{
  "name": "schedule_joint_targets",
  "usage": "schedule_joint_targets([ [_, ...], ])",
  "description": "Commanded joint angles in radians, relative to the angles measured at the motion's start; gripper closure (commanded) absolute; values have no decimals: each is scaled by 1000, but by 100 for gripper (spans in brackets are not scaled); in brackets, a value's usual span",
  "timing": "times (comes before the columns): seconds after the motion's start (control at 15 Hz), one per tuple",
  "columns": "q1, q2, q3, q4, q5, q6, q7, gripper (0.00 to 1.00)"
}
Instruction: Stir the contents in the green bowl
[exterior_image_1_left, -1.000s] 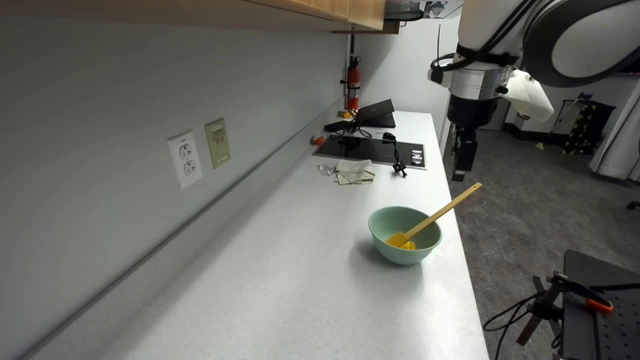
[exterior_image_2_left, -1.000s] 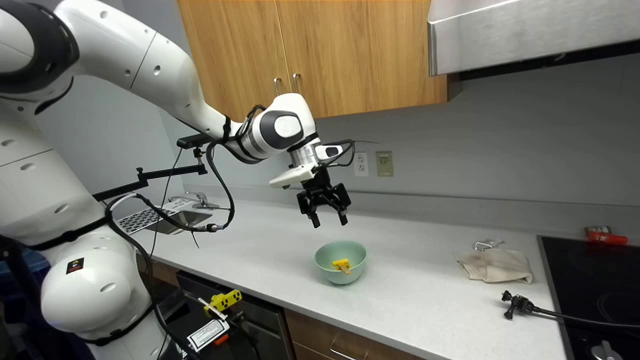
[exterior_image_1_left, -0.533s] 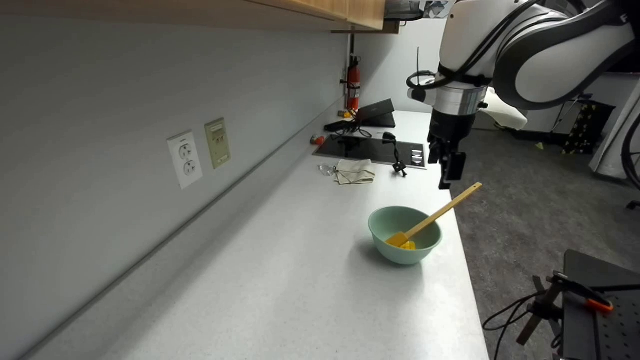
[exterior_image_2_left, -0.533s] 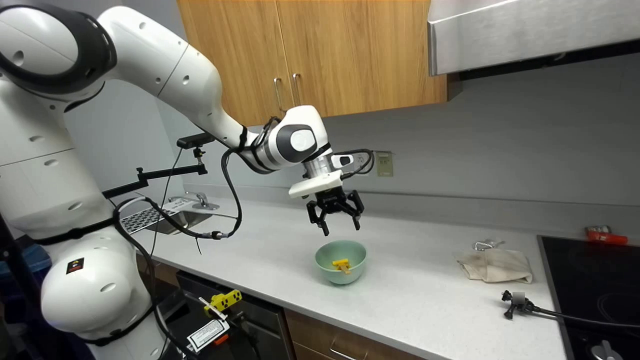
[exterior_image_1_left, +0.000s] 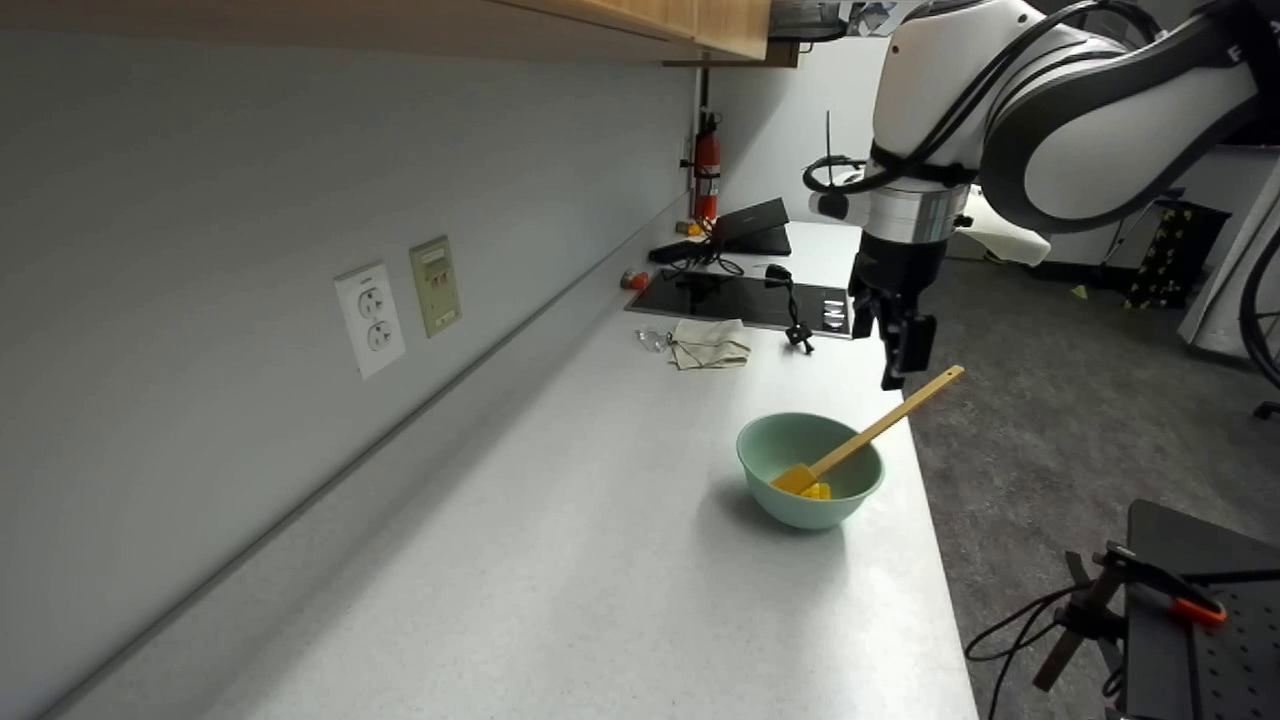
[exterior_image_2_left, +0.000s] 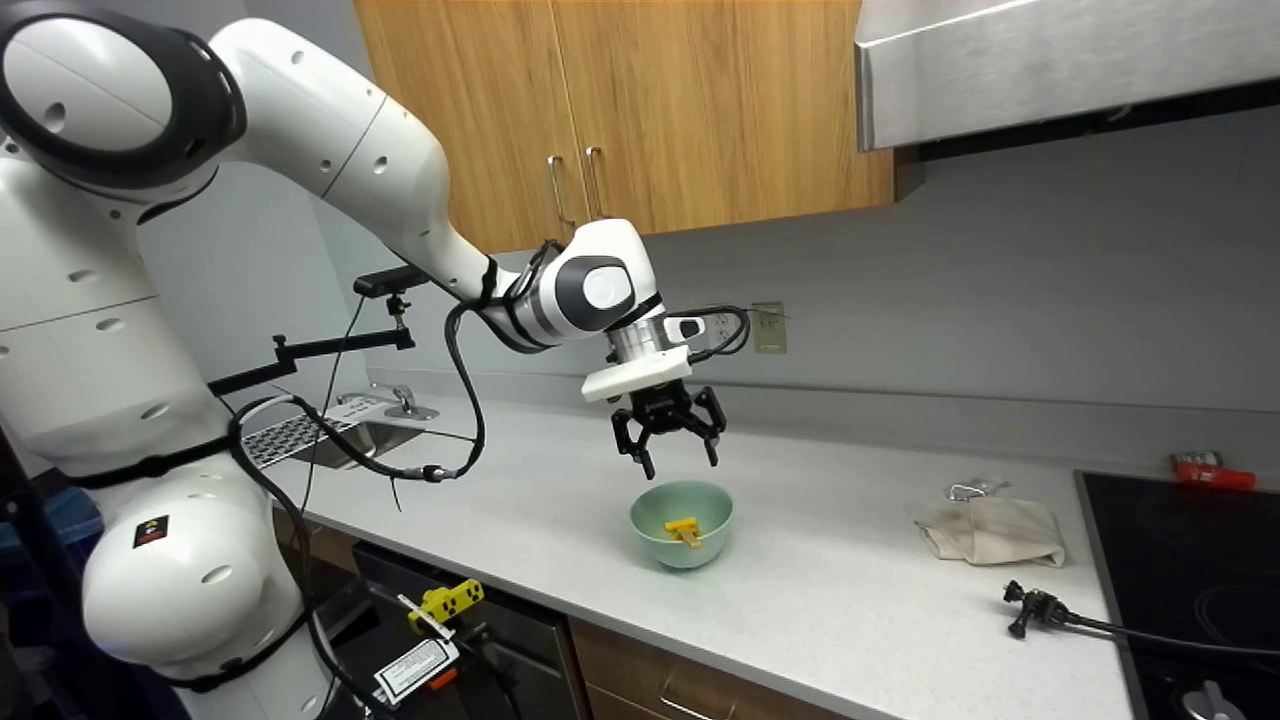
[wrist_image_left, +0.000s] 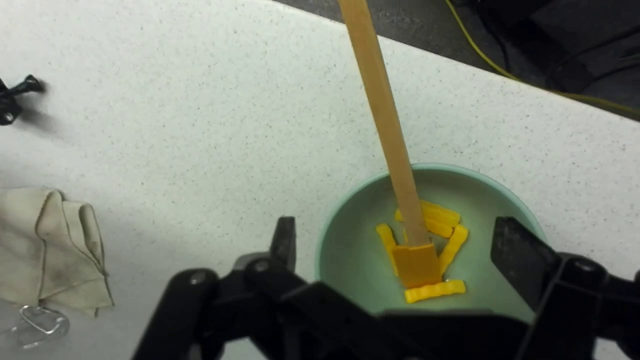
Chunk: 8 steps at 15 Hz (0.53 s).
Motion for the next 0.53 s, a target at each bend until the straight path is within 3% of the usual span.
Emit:
schedule_joint_targets([
  [0.0, 4, 37, -8, 1, 1, 38, -194, 0],
  [0.27, -5, 72, -10, 1, -64, 51, -359, 0],
  [0.47, -12, 94, -19, -3, -179, 47, -389, 0],
])
